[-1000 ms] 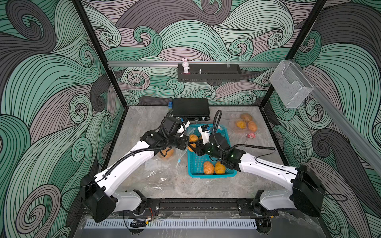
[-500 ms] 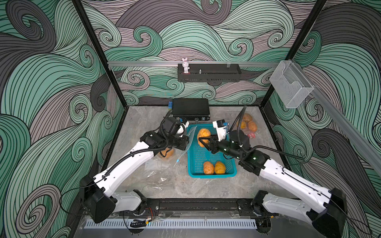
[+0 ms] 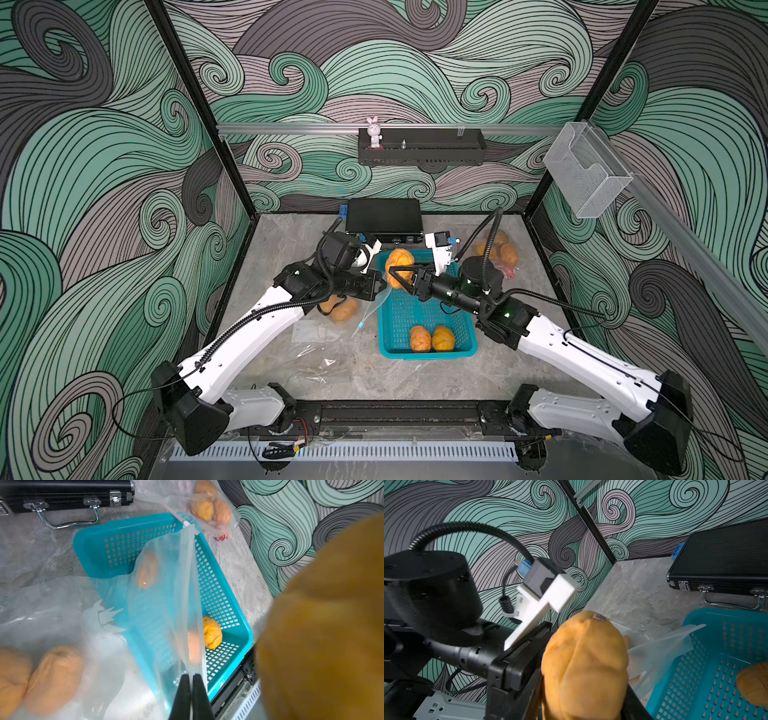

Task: Put the potatoes into a zipper bag and zip it
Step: Place the potato into the zipper food storage bag.

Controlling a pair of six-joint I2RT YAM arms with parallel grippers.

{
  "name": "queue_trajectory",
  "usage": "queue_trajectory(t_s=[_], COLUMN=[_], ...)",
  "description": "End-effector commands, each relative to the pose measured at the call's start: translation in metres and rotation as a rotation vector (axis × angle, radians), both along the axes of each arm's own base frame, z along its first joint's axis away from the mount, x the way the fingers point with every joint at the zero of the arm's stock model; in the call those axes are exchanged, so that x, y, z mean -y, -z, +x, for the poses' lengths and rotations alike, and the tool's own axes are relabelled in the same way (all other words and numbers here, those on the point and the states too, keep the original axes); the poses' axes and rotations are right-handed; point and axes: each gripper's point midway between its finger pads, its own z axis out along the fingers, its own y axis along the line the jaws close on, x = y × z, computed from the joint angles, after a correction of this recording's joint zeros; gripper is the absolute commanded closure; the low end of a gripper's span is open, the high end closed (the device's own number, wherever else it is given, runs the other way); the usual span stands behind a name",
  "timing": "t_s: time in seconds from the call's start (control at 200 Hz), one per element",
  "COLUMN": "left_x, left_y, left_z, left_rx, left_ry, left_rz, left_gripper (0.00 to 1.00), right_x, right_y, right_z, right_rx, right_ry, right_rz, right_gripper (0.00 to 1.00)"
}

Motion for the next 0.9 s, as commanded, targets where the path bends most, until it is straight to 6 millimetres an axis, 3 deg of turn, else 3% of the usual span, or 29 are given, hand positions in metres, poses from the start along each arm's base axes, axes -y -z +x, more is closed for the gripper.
queue_trajectory(t_s=[0.0, 0.896], left_x=[0.0, 0.002], left_y=[-0.031, -0.048], left_z=[-0.009, 0.003], left_rx=[0.004, -0.045], left_ry=[-0.009, -0.117], left_rz=[-0.088, -0.177], left_gripper=[1.0, 1.0], right_x=[0.001, -0.014], right_y=[-0.029, 0.02], right_z=[0.009, 0.023], right_rx=[0.066, 0.329], right_ry=[0.054, 0.122], right_rz=[0.069, -0.214], right_gripper=[0.59, 0.6])
